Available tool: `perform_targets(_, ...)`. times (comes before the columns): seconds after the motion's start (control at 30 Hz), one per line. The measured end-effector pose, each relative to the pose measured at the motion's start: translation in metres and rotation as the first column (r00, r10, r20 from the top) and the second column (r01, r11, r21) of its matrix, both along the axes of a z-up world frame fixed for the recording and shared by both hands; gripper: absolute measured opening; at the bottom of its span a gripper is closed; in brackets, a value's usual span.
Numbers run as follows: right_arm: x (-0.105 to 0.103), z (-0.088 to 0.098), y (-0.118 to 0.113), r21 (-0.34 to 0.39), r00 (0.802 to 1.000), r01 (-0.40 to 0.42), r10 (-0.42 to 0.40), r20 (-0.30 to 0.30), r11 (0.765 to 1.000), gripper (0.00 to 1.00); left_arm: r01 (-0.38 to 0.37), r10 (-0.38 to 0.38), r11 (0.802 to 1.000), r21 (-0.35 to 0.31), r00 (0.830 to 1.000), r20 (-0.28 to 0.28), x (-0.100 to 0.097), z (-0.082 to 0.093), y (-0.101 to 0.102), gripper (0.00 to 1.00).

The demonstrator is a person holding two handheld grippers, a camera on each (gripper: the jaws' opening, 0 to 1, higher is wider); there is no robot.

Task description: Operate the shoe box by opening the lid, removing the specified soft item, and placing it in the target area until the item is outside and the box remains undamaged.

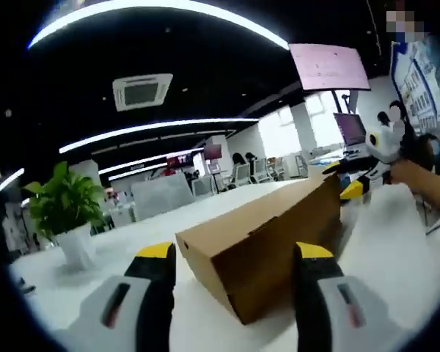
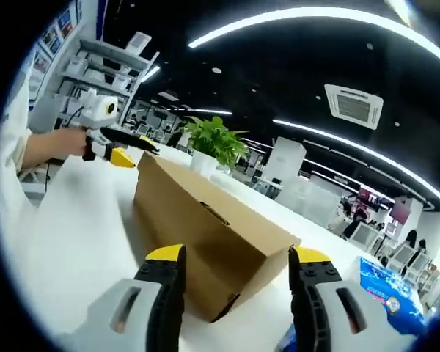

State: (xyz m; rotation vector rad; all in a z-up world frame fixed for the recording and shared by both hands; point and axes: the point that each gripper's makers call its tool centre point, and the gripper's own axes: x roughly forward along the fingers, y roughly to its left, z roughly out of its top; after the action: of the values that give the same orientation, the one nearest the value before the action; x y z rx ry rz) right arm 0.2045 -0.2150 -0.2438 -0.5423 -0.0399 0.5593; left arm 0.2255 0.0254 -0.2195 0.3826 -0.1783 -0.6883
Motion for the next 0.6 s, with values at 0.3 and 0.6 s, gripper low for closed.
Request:
perform_targets(0.3,-0.009,0.009,0.016,-0.216,0.977,-0.048,0.091,0.192,0.975,0.58,-0.04,0.011,0.964,0.262,0.994,0.112,0.002,-0.008,0.002,0.74)
perform_targets(0.6,-0.012,0.004,0.017,-0.288,0.969,-0.067,0.131,0.209,0.955,0.58,-0.065,0.015,0.918,0.391,0.991,0.13,0.0,-0.023,-0.003,0.74)
